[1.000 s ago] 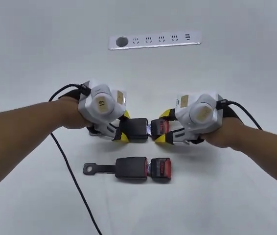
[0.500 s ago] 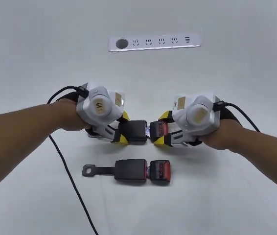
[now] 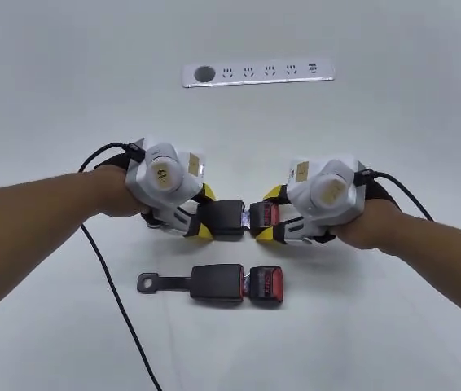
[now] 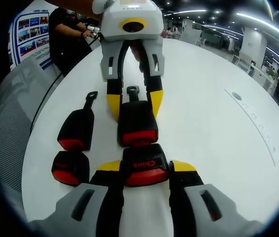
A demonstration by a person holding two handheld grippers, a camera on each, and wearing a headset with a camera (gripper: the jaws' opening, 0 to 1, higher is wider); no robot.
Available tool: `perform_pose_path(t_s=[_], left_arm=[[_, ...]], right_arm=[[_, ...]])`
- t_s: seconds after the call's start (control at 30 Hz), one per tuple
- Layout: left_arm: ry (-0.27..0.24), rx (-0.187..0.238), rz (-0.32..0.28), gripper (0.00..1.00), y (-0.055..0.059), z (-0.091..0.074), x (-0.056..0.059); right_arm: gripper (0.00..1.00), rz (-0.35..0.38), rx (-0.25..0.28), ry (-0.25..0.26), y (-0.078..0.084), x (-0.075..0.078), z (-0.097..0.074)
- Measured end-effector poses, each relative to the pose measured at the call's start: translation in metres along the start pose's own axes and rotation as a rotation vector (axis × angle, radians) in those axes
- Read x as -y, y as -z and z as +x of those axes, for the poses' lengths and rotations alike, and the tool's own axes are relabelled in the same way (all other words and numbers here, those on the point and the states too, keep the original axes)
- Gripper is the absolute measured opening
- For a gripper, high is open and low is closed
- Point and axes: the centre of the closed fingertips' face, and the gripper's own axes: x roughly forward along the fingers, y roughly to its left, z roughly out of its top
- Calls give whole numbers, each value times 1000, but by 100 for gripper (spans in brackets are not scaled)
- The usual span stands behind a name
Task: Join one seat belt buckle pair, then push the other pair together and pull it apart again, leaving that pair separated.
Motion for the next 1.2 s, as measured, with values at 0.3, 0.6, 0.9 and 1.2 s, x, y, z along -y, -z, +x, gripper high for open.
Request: perform_pose_path(t_s=[0.3,0.6,0.9,1.2], left_arm=[[-3,17,-17,33,-1,-1,1],[-9,40,-24,33,-2,-2,2],[-17,48,-34,33,-4,-2,2],[-17,42,-34,33,-5,-2,3]], right_arm=[[34,25,22,-4,0,0,-2],[34,28,42,-10,12,4,-14],[35,31,63,-12,16,5,-19],[35,60,65,15,35,9,-37]])
